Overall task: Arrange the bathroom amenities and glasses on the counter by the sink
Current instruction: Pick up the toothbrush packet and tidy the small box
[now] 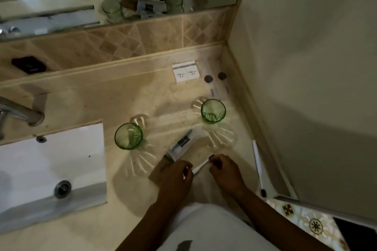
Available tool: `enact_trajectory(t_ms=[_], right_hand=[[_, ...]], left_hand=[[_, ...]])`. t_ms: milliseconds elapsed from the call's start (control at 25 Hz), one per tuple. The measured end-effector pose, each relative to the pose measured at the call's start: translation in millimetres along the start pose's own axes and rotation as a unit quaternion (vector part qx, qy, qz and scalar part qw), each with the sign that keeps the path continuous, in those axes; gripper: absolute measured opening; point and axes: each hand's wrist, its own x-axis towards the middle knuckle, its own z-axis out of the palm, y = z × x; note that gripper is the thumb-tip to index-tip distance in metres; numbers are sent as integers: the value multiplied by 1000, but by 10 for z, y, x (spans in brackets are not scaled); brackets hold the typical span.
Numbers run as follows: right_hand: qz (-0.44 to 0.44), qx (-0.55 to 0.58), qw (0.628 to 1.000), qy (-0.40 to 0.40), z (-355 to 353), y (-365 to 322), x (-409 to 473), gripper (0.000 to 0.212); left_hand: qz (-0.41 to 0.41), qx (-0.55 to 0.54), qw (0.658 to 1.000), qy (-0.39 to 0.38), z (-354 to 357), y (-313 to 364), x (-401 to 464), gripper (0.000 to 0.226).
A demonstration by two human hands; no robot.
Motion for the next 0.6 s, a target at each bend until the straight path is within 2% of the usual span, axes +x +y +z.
enact_trajectory(t_ms=[120,200,280,320,400,480,600], right_hand=[[-30,-41,997,-61,143,-165,-111,19],[-53,-72,991,-100,269,-323,-171,21],[-97,-123,980,-124,424,-490,-193,36],[-126,-154,971,-135,508,-564,-193,51],[-151,-182,962,-134,671,-658,-161,73],[-125,-129,976,-124,780,-784,-211,68],[-97,-55,989,-99,871,-826,-329,49]], left_hand=[[-14,22,997,68,-101,-177,-141,14],[8,105,990,96,-227,-330,-243,20],[-23,135,982,129,-325,-511,-334,29],[-61,107,982,141,-362,-595,-384,38],[-118,63,984,119,-376,-751,-444,64],[-142,52,986,67,-355,-854,-484,75],[-126,22,990,52,-336,-903,-538,56]])
